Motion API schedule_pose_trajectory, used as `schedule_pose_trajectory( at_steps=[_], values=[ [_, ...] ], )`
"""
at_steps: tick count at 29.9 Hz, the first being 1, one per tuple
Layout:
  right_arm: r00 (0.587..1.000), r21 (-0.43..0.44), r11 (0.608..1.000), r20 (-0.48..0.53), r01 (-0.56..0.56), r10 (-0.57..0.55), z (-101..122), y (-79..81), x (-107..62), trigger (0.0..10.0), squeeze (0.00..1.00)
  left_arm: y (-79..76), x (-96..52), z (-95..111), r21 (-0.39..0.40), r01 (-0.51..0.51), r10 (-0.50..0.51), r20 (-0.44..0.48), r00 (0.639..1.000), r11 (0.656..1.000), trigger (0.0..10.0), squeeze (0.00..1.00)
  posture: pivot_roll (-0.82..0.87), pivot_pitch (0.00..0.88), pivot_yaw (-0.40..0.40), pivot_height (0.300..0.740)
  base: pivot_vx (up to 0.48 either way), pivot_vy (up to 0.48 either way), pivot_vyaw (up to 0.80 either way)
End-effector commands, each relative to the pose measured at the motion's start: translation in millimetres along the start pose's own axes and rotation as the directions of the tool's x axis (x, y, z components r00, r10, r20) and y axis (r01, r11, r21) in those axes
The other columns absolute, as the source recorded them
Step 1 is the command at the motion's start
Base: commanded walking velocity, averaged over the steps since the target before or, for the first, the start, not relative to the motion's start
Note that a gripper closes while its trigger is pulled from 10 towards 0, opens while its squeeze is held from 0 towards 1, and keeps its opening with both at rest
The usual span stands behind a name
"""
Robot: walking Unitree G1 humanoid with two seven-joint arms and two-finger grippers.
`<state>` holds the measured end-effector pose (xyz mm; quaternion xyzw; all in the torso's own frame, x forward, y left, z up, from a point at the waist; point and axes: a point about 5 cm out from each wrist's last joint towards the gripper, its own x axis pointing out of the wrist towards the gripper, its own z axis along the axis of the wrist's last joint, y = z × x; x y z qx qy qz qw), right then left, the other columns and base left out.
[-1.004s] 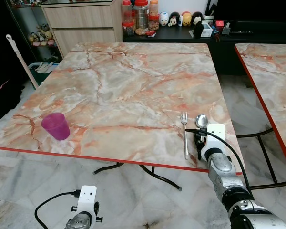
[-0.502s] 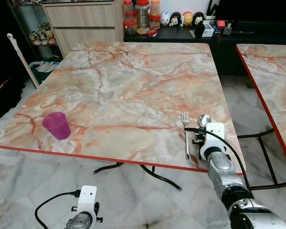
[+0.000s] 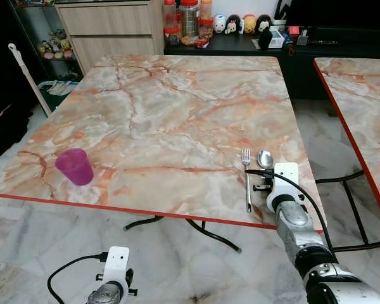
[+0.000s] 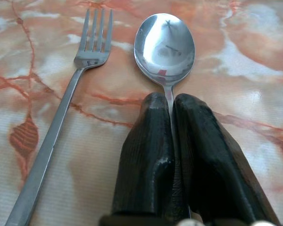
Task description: Setting the table
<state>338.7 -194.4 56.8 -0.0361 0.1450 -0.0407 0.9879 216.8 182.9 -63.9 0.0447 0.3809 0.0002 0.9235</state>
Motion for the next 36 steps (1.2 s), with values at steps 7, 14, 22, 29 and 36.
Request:
schedule_pose_trajectory(
  at_steps=[7, 14, 22, 29, 36],
  values=[
    [0.998, 0.017, 0.998, -0.032, 0.055, -0.054, -12.6, -7.8, -4.4, 0.0, 0.00, 1.1, 0.0, -2.0, 0.005, 0.004, -0.004, -0.021, 1.000, 1.000, 10.0, 0.00, -0.06, 0.046, 0.045, 0.740, 0.000, 0.000, 0.00],
    [0.986, 0.038, 0.996, 0.141, 0.083, -0.087, 10.2, -14.4, -4.0, 0.9, 0.00, 1.0, 0.2, -0.9, 0.002, 0.003, -0.003, -0.013, 1.000, 1.000, 10.0, 0.00, -0.06, 0.044, 0.045, 0.740, 0.000, 0.000, 0.00],
    [0.960, 0.045, 0.998, 0.272, 0.053, -0.063, 27.1, -16.3, -5.2, 10.0, 0.00, 1.1, 0.1, -0.6, 0.001, 0.000, 0.000, -0.010, 1.000, 1.000, 10.0, 0.00, -0.06, 0.044, 0.045, 0.740, 0.000, 0.000, 0.00],
    [0.972, 0.022, 0.999, 0.229, 0.049, -0.053, 12.6, -13.1, -7.3, 10.0, 0.00, 1.5, 0.2, 0.5, 0.007, -0.010, 0.010, -0.001, 1.000, 1.000, 10.0, 0.00, -0.05, 0.046, 0.042, 0.740, 0.000, 0.000, 0.00],
    [0.964, 0.015, 0.999, 0.261, 0.041, -0.043, 18.0, -13.9, -7.0, 10.0, 0.00, 2.1, 0.3, 1.3, 0.023, -0.008, 0.008, 0.002, 1.000, 1.000, 10.0, 0.00, -0.06, 0.045, 0.045, 0.740, 0.000, -0.330, 0.00]
  ],
)
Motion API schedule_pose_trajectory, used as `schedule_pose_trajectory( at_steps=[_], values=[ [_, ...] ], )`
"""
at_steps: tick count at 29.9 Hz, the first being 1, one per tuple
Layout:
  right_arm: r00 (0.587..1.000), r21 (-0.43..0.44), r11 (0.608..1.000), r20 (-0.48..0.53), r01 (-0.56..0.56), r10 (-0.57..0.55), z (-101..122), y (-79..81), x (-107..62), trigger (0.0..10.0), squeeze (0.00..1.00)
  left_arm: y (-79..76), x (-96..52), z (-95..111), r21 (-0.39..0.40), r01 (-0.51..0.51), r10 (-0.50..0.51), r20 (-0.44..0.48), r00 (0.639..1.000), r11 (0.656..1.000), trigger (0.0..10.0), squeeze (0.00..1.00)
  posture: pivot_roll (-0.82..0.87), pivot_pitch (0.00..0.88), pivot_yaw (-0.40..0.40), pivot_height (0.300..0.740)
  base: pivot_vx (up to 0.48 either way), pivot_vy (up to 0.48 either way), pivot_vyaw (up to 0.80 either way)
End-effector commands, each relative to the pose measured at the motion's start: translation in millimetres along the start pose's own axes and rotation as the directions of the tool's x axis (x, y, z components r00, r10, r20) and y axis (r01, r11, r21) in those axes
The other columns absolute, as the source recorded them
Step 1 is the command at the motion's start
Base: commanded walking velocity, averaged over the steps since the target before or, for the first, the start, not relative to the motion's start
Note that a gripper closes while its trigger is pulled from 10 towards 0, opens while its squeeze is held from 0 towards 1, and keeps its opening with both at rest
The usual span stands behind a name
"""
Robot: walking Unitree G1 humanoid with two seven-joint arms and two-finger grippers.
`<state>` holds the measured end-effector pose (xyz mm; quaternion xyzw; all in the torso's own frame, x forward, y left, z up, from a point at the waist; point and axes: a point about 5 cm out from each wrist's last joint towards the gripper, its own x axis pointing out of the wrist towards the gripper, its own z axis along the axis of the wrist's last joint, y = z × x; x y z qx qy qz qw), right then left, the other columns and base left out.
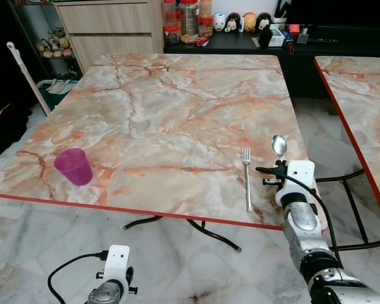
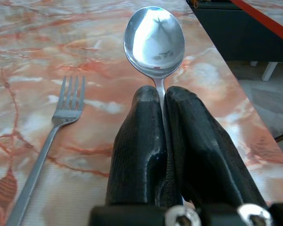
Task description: Setting the table
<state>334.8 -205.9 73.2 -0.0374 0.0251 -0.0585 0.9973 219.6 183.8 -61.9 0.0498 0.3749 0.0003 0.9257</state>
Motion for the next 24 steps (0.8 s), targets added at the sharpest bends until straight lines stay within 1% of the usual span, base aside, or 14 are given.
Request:
schedule_pose_trajectory(
  at_steps=[1, 7, 13, 14, 19, 24],
  values=[
    [1.000, -0.004, 1.000, 0.027, -0.002, 0.002, 4.3, -0.8, 1.3, 10.0, 0.00, 1.1, -0.3, -2.0, 0.013, -0.005, 0.005, -0.010, 1.000, 1.000, 10.0, 0.00, -0.06, 0.045, 0.045, 0.740, 0.000, -0.412, 0.00],
    [0.996, -0.004, 1.000, 0.083, -0.015, 0.016, 16.0, 0.9, 5.3, 10.0, 0.00, 1.2, -0.3, -2.0, 0.015, -0.008, 0.008, -0.010, 1.000, 1.000, 10.0, 0.00, -0.06, 0.045, 0.045, 0.740, 0.000, -0.412, 0.00],
    [0.993, -0.010, 1.000, 0.116, -0.018, 0.019, 24.8, 0.0, 8.9, 10.0, 0.00, 1.3, -0.4, -2.0, 0.014, -0.008, 0.008, -0.009, 1.000, 1.000, 10.0, 0.00, -0.06, 0.045, 0.045, 0.740, 0.000, -0.410, 0.00],
    [0.990, -0.003, 1.000, 0.140, -0.015, 0.015, 31.1, -0.7, 11.2, 10.0, 0.00, 1.3, -0.4, -1.9, 0.014, -0.008, 0.008, -0.009, 1.000, 1.000, 10.0, 0.00, -0.06, 0.045, 0.045, 0.740, 0.000, -0.412, 0.00],
    [0.978, 0.002, 1.000, 0.205, -0.019, 0.018, 47.9, -0.6, 15.8, 10.0, 0.00, 1.2, -0.3, -1.8, 0.015, -0.007, 0.007, -0.008, 1.000, 1.000, 10.0, 0.00, -0.06, 0.045, 0.045, 0.740, 0.000, -0.411, 0.00],
    [0.972, -0.005, 0.999, 0.234, -0.032, 0.032, 54.3, 1.7, 16.6, 10.0, 0.00, 1.2, -0.1, -1.1, 0.016, -0.007, 0.007, -0.007, 1.000, 1.000, 10.0, 0.00, -0.07, 0.048, 0.049, 0.740, 0.000, -0.410, 0.00]
  ],
)
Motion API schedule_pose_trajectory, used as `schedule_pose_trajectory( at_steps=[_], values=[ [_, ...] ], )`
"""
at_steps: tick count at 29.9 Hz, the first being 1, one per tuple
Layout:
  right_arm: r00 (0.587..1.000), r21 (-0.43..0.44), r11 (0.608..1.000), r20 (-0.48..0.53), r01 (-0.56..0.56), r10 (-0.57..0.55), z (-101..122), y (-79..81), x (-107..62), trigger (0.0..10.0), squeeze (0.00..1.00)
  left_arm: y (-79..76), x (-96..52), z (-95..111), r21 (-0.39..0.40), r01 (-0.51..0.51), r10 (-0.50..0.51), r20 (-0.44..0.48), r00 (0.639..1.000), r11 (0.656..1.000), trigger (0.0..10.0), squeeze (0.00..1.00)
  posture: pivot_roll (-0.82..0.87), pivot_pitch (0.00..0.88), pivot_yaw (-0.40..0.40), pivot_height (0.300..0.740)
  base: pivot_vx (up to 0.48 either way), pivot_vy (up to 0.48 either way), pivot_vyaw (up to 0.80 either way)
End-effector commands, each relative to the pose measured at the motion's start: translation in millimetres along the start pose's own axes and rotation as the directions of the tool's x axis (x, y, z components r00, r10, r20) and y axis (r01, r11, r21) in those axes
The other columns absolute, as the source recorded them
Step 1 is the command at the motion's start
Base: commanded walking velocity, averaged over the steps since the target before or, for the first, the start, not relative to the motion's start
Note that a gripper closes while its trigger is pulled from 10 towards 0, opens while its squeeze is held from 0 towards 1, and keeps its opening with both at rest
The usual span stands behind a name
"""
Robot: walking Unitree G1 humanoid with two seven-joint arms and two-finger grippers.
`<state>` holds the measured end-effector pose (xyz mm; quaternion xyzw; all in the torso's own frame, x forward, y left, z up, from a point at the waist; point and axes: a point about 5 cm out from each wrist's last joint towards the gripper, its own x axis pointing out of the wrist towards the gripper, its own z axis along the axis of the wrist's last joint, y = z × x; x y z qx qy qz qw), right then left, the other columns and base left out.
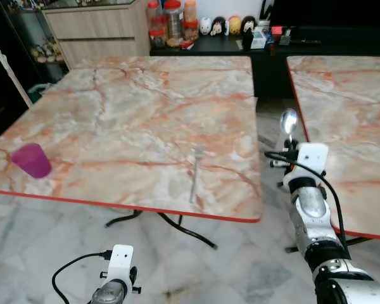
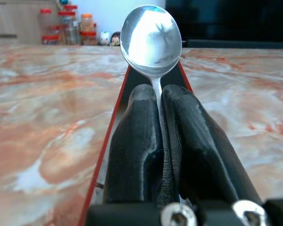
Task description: Setting the table
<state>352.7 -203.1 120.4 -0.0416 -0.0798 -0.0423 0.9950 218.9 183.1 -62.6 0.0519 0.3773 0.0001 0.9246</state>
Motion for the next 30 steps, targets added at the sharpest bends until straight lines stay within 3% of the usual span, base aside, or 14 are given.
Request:
schedule_pose_trajectory(
  at_steps=[1, 30],
  values=[
    [1.000, -0.006, 1.000, 0.029, -0.011, 0.011, 6.4, 0.9, 2.7, 10.0, 0.00, 2.1, 0.0, 0.1, 0.013, -0.006, 0.006, -0.002, 1.000, 1.000, 10.0, 0.00, -0.07, 0.047, 0.050, 0.740, 0.000, -0.405, 0.00],
    [0.996, -0.007, 1.000, 0.086, -0.019, 0.020, 26.5, -1.6, 11.7, 10.0, 0.00, 4.9, 0.5, 2.2, 0.024, -0.007, 0.007, 0.001, 1.000, 1.000, 10.0, 0.00, -0.08, 0.041, 0.059, 0.740, 0.000, -0.389, 0.00]
  ],
)
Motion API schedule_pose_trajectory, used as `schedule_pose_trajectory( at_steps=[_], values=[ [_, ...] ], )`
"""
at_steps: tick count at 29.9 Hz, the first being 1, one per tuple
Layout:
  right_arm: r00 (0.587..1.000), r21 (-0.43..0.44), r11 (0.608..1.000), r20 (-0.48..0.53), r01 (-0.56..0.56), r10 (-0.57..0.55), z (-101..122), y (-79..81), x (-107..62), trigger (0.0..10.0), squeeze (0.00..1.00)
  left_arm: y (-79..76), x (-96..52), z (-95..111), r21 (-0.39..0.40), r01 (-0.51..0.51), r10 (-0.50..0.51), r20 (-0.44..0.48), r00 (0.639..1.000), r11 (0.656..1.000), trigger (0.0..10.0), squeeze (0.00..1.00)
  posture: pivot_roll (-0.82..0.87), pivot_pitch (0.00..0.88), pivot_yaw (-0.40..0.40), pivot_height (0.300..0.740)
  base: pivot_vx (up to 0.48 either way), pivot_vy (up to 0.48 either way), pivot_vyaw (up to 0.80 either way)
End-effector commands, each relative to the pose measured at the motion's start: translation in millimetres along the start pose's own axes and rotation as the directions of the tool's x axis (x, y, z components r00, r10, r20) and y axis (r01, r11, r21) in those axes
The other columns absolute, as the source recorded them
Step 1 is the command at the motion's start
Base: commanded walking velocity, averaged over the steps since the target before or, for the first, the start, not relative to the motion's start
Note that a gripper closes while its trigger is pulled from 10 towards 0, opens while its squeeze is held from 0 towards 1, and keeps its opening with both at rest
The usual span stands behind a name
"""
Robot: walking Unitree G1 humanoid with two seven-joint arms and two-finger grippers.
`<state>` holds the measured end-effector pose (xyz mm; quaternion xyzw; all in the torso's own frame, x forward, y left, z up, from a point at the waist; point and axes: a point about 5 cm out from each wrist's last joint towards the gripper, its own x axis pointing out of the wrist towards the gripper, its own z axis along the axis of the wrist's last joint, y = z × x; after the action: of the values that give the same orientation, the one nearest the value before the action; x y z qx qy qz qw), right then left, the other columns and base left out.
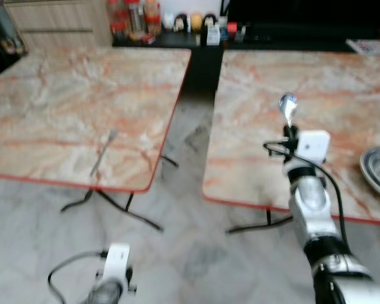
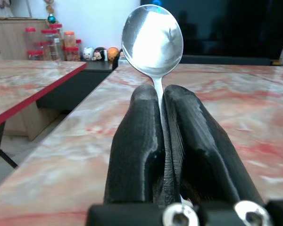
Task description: Setting the table
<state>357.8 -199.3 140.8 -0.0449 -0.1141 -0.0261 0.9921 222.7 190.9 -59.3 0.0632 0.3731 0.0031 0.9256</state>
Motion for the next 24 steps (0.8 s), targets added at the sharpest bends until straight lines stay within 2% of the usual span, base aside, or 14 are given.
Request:
schedule_pose_trajectory(
  at_steps=[1, 24],
  values=[
    [1.000, -0.005, 1.000, 0.019, 0.011, -0.011, 7.9, -4.8, 4.8, 10.0, 0.00, -3.3, -0.3, -2.0, 0.005, 0.007, -0.007, -0.007, 1.000, 1.000, 10.0, 0.00, -0.08, 0.041, 0.059, 0.740, 0.000, -0.386, 0.00],
    [1.000, -0.002, 1.000, 0.022, 0.013, -0.012, 12.0, -5.4, 6.8, 10.0, 0.00, -3.9, -0.1, -1.1, 0.005, 0.006, -0.006, -0.003, 1.000, 1.000, 10.0, 0.00, -0.09, 0.038, 0.060, 0.740, 0.000, -0.384, 0.00]
  ],
)
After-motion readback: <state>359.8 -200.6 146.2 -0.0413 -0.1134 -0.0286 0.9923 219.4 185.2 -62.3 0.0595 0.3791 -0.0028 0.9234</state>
